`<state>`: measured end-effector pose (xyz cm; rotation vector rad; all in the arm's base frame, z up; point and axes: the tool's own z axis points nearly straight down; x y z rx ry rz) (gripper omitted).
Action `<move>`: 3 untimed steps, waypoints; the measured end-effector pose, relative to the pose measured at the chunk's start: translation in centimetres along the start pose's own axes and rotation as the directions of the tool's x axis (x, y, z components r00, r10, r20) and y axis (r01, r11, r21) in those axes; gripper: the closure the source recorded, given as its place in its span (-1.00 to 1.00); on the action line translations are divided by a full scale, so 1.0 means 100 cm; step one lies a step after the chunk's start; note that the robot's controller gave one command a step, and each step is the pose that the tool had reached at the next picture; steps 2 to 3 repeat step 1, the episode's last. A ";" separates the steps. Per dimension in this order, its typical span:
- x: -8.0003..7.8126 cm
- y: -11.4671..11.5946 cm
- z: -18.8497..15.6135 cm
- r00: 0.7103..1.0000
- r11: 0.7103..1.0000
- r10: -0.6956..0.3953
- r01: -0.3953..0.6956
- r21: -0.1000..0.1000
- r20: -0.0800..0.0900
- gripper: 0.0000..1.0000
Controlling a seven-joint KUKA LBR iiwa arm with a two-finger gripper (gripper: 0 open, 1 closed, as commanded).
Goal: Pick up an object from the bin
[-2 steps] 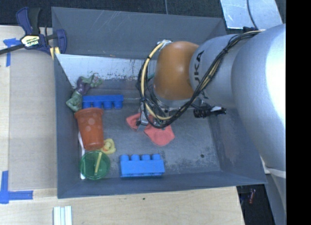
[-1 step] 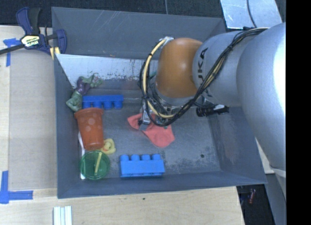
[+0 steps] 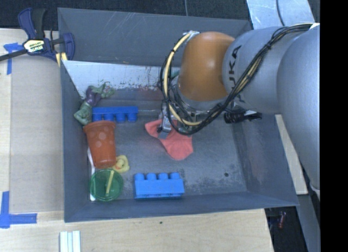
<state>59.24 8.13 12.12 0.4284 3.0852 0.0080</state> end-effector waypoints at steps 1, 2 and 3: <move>0.002 -0.001 -0.028 1.000 1.000 0.001 -0.001 0.004 -0.010 1.00; 0.002 -0.001 -0.028 1.000 1.000 0.001 -0.001 0.004 -0.010 1.00; 0.002 -0.001 -0.028 1.000 1.000 0.001 -0.001 0.004 -0.010 1.00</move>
Offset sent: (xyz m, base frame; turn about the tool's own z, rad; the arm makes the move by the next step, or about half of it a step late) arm -0.0027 -0.0006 0.1232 0.0004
